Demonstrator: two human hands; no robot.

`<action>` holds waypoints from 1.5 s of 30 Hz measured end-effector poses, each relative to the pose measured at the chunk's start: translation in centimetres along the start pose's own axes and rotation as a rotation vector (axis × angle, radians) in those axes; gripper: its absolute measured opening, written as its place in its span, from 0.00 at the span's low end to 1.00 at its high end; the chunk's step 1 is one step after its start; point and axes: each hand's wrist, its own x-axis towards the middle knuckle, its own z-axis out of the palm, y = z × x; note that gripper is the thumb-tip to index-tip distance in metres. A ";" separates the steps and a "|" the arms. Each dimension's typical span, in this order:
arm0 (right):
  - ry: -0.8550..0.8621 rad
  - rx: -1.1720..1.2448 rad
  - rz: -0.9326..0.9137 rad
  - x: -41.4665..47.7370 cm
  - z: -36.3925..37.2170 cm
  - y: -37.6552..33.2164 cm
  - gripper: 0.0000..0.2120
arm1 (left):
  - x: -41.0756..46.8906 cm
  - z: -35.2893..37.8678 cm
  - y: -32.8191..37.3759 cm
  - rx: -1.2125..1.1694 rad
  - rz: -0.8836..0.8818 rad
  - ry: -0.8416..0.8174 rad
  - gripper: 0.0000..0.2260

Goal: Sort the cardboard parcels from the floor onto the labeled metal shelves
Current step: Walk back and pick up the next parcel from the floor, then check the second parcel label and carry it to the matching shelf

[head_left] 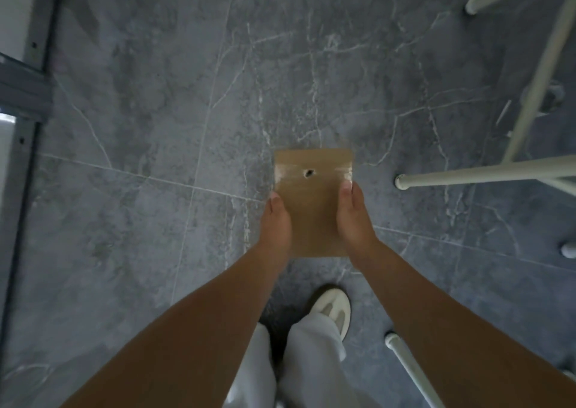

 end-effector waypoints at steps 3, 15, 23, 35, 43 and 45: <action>-0.027 0.007 -0.023 -2.3 -0.8 -2.7 0.24 | -2.9 -1.5 1.7 0.005 0.016 0.005 0.25; -0.124 -0.040 -0.138 -22.1 -3.0 -22.5 0.24 | -23.5 -15.8 15.0 0.043 0.384 0.154 0.21; -0.238 -0.140 -0.312 -35.7 -3.9 -36.3 0.26 | -38.2 -26.1 20.6 -0.050 0.610 0.186 0.20; -0.461 -0.092 -0.630 -56.7 -6.5 -47.1 0.23 | -58.4 -36.1 24.5 -0.221 0.893 0.433 0.22; -0.578 -0.123 -0.906 -69.9 -6.9 -52.7 0.16 | -71.8 -41.7 24.1 -0.391 1.085 0.621 0.22; -0.602 -0.137 -0.951 -72.9 -6.4 -53.1 0.16 | -74.7 -43.0 23.4 -0.411 1.125 0.653 0.23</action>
